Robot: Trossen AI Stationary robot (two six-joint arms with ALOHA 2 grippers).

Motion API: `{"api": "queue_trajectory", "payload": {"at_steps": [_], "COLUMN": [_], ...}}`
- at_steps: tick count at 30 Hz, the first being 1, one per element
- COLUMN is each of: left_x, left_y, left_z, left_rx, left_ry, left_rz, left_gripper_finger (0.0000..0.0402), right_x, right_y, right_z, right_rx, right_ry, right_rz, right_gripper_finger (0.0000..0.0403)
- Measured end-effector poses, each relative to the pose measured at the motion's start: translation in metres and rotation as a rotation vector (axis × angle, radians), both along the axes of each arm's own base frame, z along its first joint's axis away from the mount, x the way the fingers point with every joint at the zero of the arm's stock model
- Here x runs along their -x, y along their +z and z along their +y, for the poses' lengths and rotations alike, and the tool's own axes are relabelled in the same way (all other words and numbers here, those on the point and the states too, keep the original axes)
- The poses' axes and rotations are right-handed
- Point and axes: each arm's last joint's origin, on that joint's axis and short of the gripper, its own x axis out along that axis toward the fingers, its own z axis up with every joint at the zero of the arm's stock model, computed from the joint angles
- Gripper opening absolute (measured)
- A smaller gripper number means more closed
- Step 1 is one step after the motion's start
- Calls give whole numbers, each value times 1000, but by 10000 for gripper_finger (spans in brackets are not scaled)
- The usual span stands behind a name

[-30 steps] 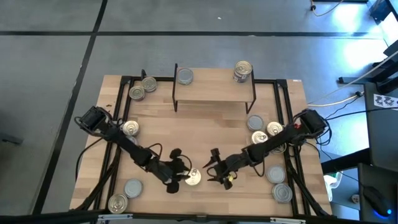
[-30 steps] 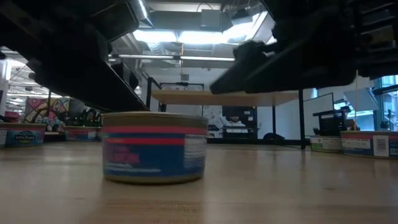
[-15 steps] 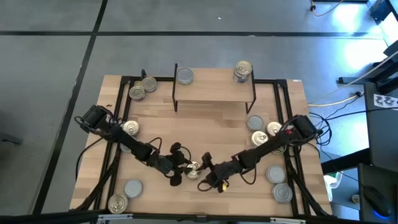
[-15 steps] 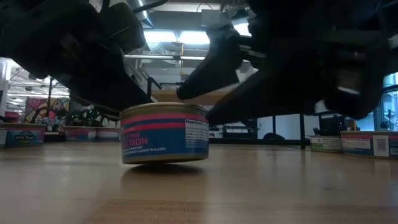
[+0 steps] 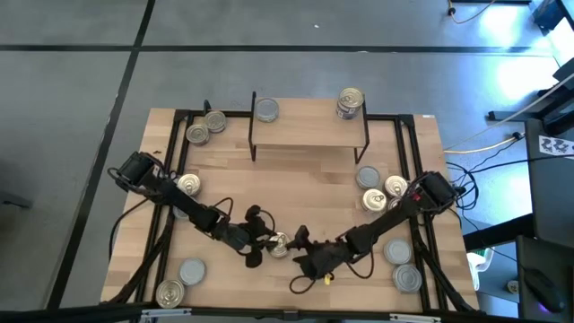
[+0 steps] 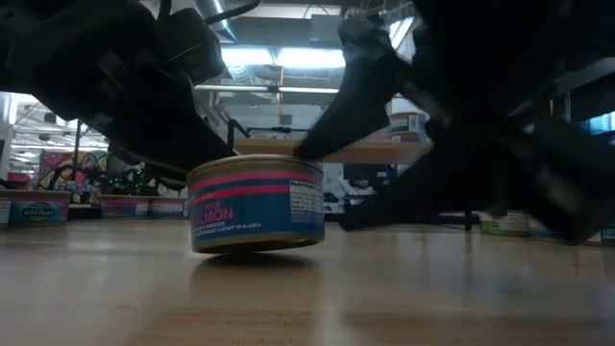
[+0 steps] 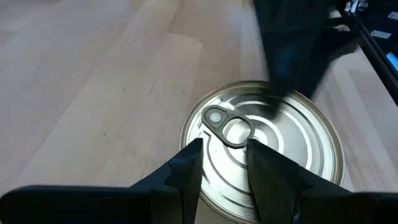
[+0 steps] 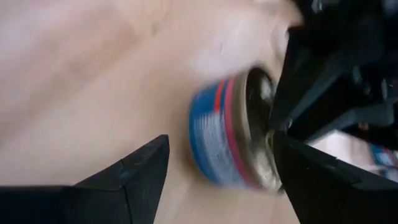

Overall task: Stack canned seafood by type on shelf
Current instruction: Put the blue pink tuna can on the shelf

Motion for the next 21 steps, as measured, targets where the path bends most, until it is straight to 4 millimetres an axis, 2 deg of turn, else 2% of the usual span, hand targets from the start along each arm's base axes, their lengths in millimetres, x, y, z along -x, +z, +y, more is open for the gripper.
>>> {"api": "queue_trajectory", "payload": {"at_steps": [11,21], "left_x": [-1,-2], "left_y": [1,1], "left_z": [2,3], "left_rx": [10,2], "left_ry": [12,28], "left_rz": [-15,-19], "left_gripper_finger": [123,123], "right_x": [-7,-30], "right_y": [-17,-23], "right_z": [-4,-5], "right_rx": [89,137], "right_ry": [-35,-61], "right_rz": [11,3], "right_gripper_finger": [280,280]}}
